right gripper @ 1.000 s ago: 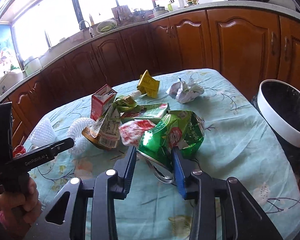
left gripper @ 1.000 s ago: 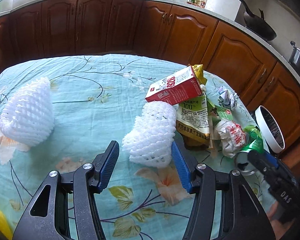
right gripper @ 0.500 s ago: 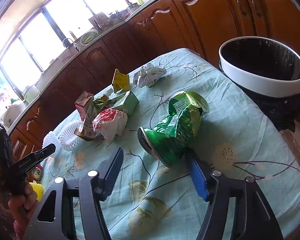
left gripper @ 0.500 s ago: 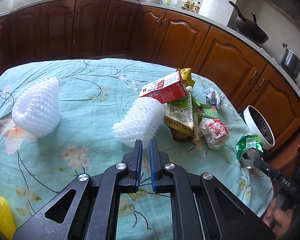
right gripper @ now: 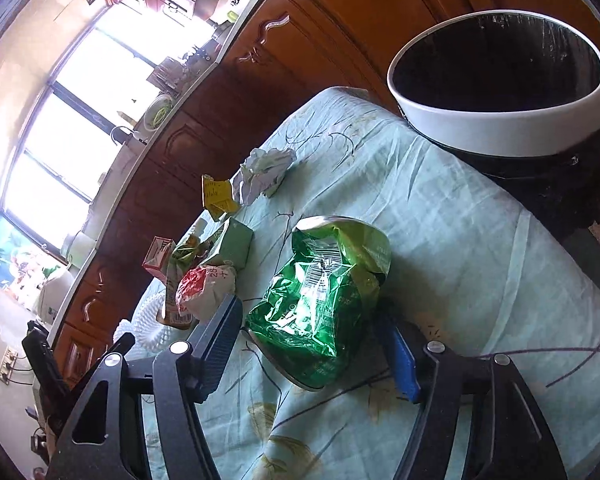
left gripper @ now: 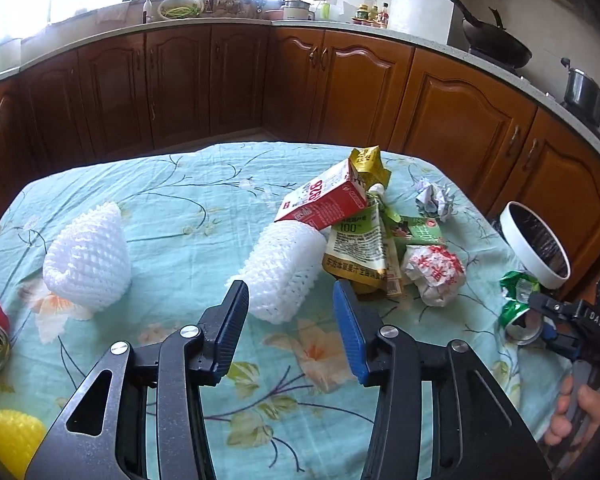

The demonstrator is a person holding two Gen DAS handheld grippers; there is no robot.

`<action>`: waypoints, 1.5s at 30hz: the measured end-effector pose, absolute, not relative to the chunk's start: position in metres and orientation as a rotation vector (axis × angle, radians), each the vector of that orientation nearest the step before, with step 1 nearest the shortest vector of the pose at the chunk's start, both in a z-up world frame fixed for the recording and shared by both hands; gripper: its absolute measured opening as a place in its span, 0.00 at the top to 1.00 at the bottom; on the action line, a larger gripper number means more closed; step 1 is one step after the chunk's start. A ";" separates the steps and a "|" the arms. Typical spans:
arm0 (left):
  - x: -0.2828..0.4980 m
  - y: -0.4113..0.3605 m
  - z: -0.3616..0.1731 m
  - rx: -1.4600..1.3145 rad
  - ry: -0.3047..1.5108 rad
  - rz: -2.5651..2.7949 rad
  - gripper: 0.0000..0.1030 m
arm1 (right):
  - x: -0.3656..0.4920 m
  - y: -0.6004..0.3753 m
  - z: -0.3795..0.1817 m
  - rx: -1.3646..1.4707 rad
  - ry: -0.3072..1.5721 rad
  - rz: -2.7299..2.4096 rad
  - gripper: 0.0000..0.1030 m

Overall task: Collect trash
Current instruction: 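Carry the foam net and green bag over the trash bin and open both tools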

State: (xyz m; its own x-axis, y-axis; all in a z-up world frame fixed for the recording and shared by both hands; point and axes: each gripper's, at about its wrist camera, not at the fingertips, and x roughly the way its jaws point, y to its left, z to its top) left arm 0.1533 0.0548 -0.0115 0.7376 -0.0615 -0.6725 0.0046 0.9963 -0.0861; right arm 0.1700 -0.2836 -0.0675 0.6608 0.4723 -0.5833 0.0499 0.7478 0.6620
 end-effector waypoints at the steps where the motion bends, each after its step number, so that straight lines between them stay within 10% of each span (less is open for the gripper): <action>1: 0.159 0.054 -0.015 -0.061 0.750 -0.026 0.57 | 0.171 -0.282 -0.067 0.696 0.826 0.264 0.35; 4: 0.176 0.052 -0.032 -0.030 0.800 -0.011 0.58 | 0.171 -0.280 -0.066 0.686 0.822 0.271 0.35; 7: 0.183 0.053 -0.043 -0.039 0.842 -0.019 0.85 | 0.171 -0.282 -0.068 0.704 0.834 0.296 0.35; 14: 0.160 0.058 -0.026 -0.094 0.799 -0.026 0.89 | 0.180 -0.293 -0.071 0.780 0.850 0.341 0.30; 18: 0.143 0.055 -0.005 -0.136 0.757 -0.055 0.89 | 0.183 -0.298 -0.075 0.805 0.845 0.341 0.52; 19: 0.140 0.052 0.001 -0.136 0.740 -0.064 0.89 | 0.183 -0.299 -0.077 0.814 0.850 0.343 0.75; 45: 0.143 -0.114 0.035 -0.053 0.693 -0.451 0.90 | 0.132 -0.377 -0.021 0.620 0.647 0.132 0.76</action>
